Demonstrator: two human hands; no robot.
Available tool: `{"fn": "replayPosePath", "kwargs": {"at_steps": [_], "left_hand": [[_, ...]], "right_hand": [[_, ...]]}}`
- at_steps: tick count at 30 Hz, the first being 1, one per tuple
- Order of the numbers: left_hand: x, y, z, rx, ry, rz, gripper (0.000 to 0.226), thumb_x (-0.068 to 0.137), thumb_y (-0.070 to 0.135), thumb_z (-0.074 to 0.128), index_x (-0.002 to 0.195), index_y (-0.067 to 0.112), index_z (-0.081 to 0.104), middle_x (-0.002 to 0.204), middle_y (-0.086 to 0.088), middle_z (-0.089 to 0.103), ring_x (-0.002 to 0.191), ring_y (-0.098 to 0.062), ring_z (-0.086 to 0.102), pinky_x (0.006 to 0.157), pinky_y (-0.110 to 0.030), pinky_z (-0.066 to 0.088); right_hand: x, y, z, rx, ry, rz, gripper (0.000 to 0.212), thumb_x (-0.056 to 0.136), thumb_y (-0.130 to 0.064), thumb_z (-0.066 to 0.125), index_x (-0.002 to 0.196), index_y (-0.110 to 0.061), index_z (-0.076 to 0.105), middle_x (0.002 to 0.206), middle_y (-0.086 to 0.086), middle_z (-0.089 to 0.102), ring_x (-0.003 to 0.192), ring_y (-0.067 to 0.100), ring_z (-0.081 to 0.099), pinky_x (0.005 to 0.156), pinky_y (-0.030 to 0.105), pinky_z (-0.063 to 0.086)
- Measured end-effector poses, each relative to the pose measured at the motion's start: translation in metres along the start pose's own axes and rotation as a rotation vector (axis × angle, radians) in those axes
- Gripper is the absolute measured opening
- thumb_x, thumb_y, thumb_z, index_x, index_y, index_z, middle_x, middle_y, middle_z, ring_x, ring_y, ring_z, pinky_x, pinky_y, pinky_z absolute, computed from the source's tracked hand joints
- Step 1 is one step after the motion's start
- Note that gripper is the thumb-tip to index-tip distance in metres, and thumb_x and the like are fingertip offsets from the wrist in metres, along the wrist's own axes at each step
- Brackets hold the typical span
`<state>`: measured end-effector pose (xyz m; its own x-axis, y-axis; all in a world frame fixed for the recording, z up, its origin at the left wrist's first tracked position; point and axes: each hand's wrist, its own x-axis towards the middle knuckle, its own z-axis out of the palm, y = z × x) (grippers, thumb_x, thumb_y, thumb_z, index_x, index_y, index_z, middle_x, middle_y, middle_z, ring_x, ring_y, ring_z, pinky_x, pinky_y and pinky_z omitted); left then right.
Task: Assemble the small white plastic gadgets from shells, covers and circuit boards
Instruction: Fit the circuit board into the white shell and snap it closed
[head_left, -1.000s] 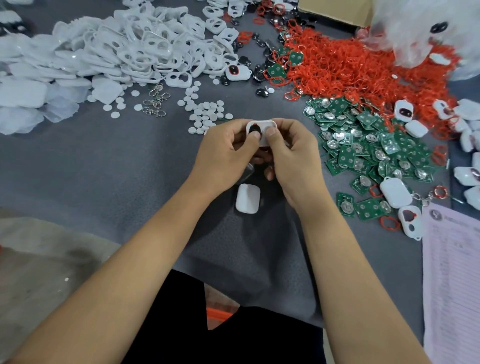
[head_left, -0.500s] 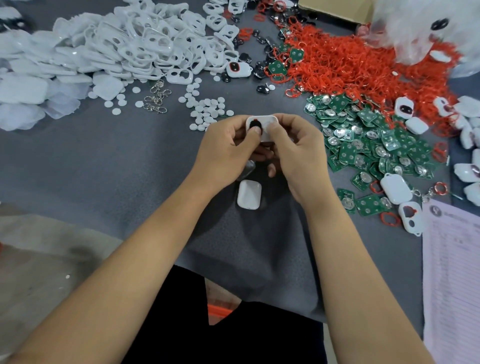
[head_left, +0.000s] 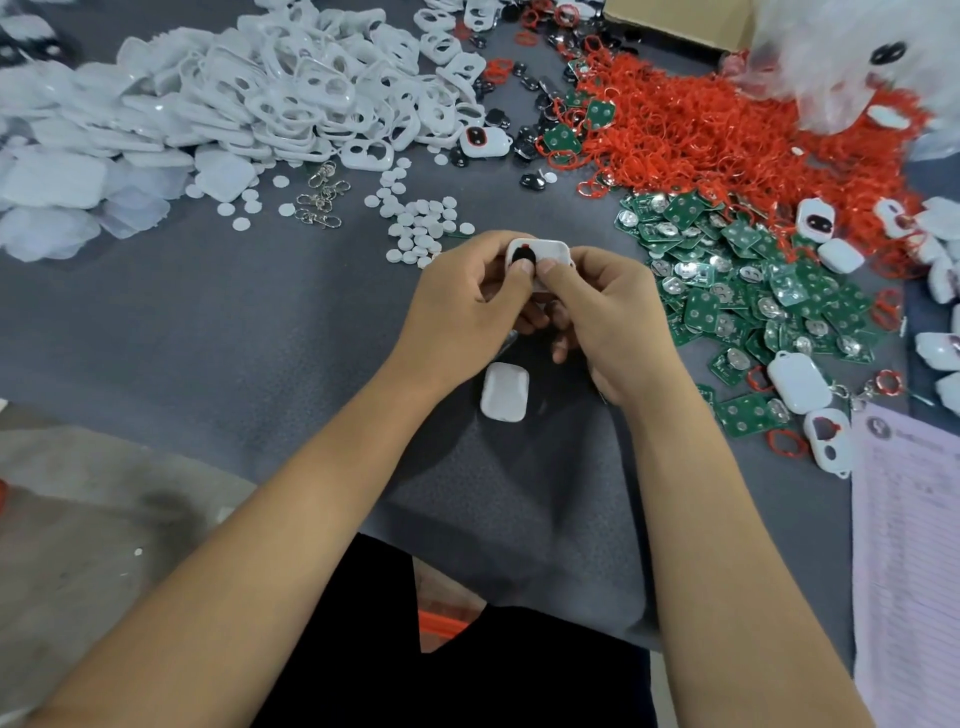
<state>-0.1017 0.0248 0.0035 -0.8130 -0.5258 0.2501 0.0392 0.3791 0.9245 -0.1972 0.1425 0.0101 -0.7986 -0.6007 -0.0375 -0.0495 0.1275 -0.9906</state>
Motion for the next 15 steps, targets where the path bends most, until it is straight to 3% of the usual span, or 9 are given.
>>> {"fn": "replayPosePath", "kwargs": {"at_steps": [6,12,15], "left_hand": [[-0.001,0.002,0.0,0.056,0.025,0.027,0.021,0.104,0.006,0.055,0.116,0.007,0.073,0.101,-0.002,0.075,0.089,-0.015,0.072,0.076,-0.022,0.057],[-0.005,0.004,0.001,0.108,0.081,0.058,0.022,0.102,0.006,0.057,0.118,0.006,0.072,0.102,-0.003,0.074,0.093,-0.016,0.071,0.084,-0.035,0.057],[-0.003,0.004,-0.002,0.083,0.087,0.046,0.022,0.103,0.007,0.057,0.118,0.006,0.073,0.101,-0.003,0.075,0.091,-0.013,0.072,0.083,-0.031,0.057]], "right_hand": [[0.0,-0.003,-0.003,0.046,-0.085,-0.005,0.012,0.1,-0.015,0.062,0.096,-0.009,0.071,0.068,0.003,0.064,0.058,0.013,0.058,0.045,0.027,0.051],[0.004,-0.002,0.008,0.091,-0.021,0.003,0.011,0.092,-0.014,0.061,0.082,-0.016,0.062,0.062,0.006,0.059,0.051,0.016,0.057,0.048,0.031,0.055],[0.004,0.0,0.0,0.059,-0.068,-0.016,0.008,0.095,-0.02,0.066,0.091,-0.014,0.069,0.07,0.007,0.065,0.057,0.016,0.061,0.05,0.031,0.056]]}}
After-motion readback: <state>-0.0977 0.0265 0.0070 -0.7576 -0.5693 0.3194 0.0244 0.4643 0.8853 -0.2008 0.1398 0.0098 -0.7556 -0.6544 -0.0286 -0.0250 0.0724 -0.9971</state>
